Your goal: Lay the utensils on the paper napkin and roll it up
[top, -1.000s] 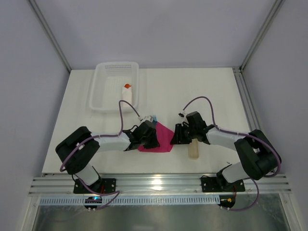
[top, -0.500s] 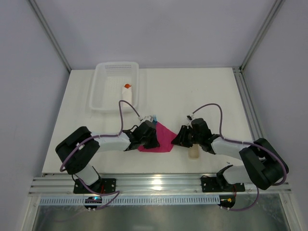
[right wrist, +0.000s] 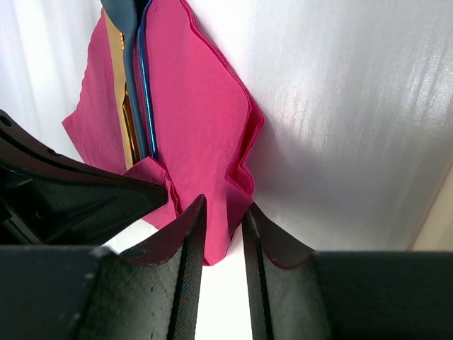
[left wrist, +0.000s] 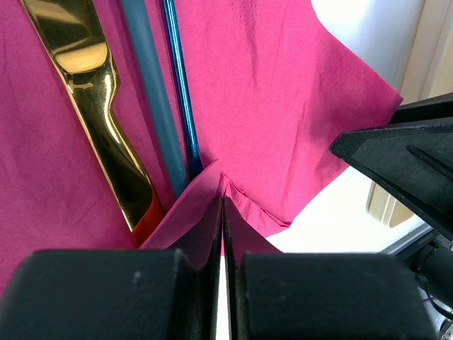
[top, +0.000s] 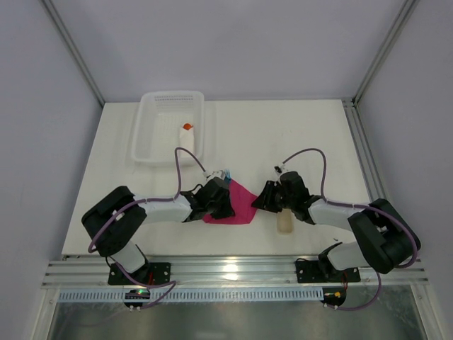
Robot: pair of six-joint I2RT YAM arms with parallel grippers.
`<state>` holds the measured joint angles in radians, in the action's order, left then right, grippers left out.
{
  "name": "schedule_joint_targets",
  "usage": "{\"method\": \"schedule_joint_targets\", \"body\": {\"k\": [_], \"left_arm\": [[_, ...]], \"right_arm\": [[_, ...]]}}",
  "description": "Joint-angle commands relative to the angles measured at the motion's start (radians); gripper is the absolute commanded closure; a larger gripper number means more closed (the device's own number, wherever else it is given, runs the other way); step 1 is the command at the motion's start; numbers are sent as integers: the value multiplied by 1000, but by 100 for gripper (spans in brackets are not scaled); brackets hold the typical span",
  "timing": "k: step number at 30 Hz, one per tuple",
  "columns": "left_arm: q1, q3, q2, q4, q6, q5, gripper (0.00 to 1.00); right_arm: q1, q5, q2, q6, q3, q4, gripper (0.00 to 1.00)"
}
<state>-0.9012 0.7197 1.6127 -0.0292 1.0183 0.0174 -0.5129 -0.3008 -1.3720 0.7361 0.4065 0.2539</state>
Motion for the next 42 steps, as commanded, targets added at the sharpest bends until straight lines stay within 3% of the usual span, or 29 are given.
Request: {"method": "schedule_joint_targets", "body": {"k": [1,9,14,23,42], "left_arm": [[-5,-5,-23,3,3,24,100],[-5,-11,-30,5,5,29,100],[-5,-12,-28,3,8,30,100],[-5,-25,-36,8,16,41,100],[-10,-28,-39,23,25,56,100]], "right_arm": [[2,31,-13,-26,32,68,70],[4,31,1,-90,64,19,81],[2,-37,-6,-135,95,8,96],[-13,-153,-18,-103,118,47,96],[-99,-185,-28,-49,218,53,96]]}}
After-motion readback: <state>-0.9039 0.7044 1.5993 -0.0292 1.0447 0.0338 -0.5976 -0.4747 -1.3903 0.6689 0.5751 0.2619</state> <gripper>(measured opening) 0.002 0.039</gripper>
